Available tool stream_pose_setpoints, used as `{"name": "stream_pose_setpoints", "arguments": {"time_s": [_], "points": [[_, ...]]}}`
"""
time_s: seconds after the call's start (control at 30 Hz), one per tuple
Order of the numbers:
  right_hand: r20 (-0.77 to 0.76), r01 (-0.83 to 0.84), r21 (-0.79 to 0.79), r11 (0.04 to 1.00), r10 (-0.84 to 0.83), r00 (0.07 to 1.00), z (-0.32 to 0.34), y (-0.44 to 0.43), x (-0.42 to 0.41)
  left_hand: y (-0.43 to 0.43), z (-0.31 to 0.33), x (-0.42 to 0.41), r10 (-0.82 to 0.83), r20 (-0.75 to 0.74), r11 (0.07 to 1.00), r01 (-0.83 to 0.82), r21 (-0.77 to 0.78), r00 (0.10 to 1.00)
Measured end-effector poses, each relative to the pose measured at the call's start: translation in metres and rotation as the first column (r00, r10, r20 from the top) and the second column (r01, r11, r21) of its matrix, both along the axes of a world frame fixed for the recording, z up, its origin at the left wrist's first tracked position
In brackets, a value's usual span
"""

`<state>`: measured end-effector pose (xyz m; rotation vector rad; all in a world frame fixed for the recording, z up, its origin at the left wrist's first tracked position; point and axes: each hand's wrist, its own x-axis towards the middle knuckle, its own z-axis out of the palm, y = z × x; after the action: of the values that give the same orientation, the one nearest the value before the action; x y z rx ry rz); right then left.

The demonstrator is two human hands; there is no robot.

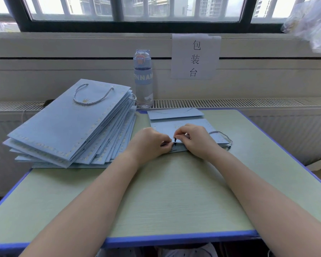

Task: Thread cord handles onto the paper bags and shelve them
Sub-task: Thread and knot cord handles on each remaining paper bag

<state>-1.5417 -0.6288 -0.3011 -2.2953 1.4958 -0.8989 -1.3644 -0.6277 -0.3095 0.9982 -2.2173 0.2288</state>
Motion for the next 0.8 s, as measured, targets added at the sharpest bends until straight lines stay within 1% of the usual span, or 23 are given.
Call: {"name": "stream_pose_setpoints", "arguments": {"time_s": [0.07,0.17,0.3,0.33,0.4,0.53,0.63,0.77,0.8], "points": [[-0.020,-0.010,0.020,1.000,0.011,1.000,0.002,0.000,0.000,-0.003,-0.003,-0.001,0.037,0.010,0.999,-0.037,-0.040,0.999],[-0.043,-0.011,0.017,1.000,0.012,0.999,0.007,0.001,-0.003,-0.001,-0.002,-0.003,0.057,-0.056,0.995,-0.061,-0.074,0.997],[0.051,-0.010,-0.028,1.000,0.012,0.999,0.012,0.005,-0.005,0.002,0.003,-0.002,0.013,-0.161,0.998,-0.021,-0.053,0.987],[0.055,-0.021,-0.033,0.999,0.023,0.998,0.012,0.006,-0.004,0.002,0.004,-0.001,0.018,-0.177,0.998,-0.029,-0.055,0.984],[0.013,-0.055,-0.038,0.998,0.056,0.998,0.013,0.008,-0.003,0.003,0.005,0.000,0.042,-0.198,0.996,-0.057,-0.072,0.979],[-0.127,-0.098,-0.060,0.993,0.089,0.988,0.018,0.010,-0.005,0.006,0.007,-0.001,0.072,-0.246,0.993,-0.093,-0.074,0.967],[-0.197,-0.077,-0.108,0.991,0.054,0.979,0.021,0.009,-0.006,0.006,0.006,-0.002,0.100,-0.270,0.993,-0.114,-0.038,0.958],[-0.213,-0.085,-0.161,0.983,0.050,0.976,0.017,0.005,-0.007,0.010,0.008,-0.005,0.144,-0.306,0.987,-0.116,0.108,0.941],[-0.221,-0.093,-0.162,0.982,0.056,0.974,0.016,0.004,-0.008,0.011,0.009,-0.005,0.144,-0.306,0.987,-0.113,0.117,0.941]]}}
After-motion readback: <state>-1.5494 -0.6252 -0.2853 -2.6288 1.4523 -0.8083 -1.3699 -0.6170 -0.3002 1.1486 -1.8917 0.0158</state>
